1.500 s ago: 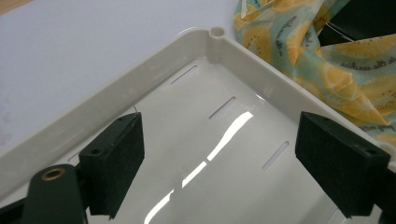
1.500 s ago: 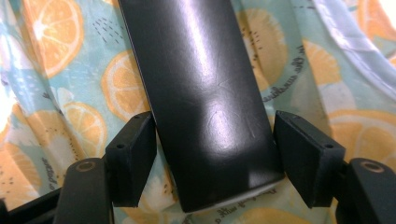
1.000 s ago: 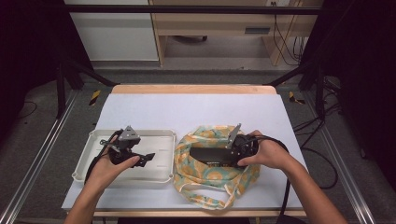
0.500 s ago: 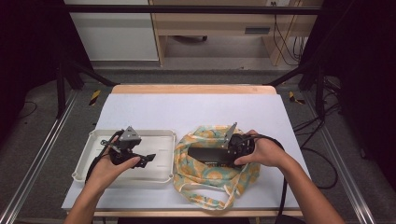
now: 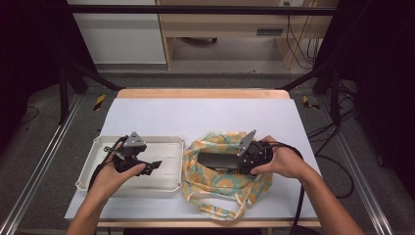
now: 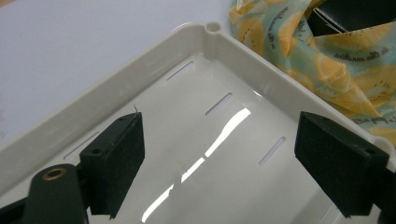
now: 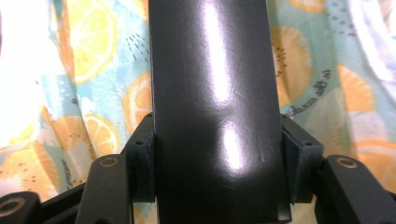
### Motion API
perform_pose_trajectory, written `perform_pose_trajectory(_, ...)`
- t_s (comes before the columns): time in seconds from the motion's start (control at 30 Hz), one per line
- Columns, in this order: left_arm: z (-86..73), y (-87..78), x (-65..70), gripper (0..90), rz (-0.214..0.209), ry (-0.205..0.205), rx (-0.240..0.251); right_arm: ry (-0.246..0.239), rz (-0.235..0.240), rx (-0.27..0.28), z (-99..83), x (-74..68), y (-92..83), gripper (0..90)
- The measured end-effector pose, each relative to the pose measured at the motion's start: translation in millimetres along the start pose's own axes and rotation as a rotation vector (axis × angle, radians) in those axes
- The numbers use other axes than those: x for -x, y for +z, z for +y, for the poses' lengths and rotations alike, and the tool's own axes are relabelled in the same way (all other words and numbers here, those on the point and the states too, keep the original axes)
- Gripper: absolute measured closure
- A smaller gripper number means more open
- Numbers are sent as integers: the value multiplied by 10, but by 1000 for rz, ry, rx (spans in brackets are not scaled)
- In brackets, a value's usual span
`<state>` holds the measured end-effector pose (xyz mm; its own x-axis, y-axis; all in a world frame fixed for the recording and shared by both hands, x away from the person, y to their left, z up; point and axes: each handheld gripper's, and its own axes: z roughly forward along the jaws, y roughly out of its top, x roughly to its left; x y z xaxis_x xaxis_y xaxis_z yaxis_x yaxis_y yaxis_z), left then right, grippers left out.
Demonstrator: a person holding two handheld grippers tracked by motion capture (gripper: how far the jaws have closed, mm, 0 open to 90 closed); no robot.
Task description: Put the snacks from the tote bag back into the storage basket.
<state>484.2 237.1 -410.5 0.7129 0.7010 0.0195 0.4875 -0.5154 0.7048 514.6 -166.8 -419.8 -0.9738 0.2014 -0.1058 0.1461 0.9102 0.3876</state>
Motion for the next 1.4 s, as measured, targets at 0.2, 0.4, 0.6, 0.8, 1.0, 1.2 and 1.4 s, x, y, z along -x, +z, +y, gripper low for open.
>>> perform_pose_trajectory(0.2, 0, -22, -15, 162, 3, -1, 4, 1, -11, 51, -40, -25, -115, 432)
perform_pose_trajectory(0.4, -6, -24, -24, 162, 5, -3, 4, 26, -26, 116, -94, -28, -247, 434)
perform_pose_trajectory(0.6, -4, -18, -18, 160, 1, 2, -2, 38, -41, 140, -86, -18, -341, 434)
perform_pose_trajectory(0.8, -9, -12, -20, 159, -2, 3, -6, 48, -55, 180, -76, 16, -457, 435)
perform_pose_trajectory(1.0, -12, -3, -21, 159, -1, 3, -8, 46, -52, 183, -90, 10, -501, 435)
perform_pose_trajectory(1.2, -14, 3, -15, 157, -3, 9, -13, 44, -55, 171, -129, -28, -526, 435)
perform_pose_trajectory(1.4, -10, 3, -26, 131, -20, 27, -13, 61, -75, 194, -134, -65, -606, 435)
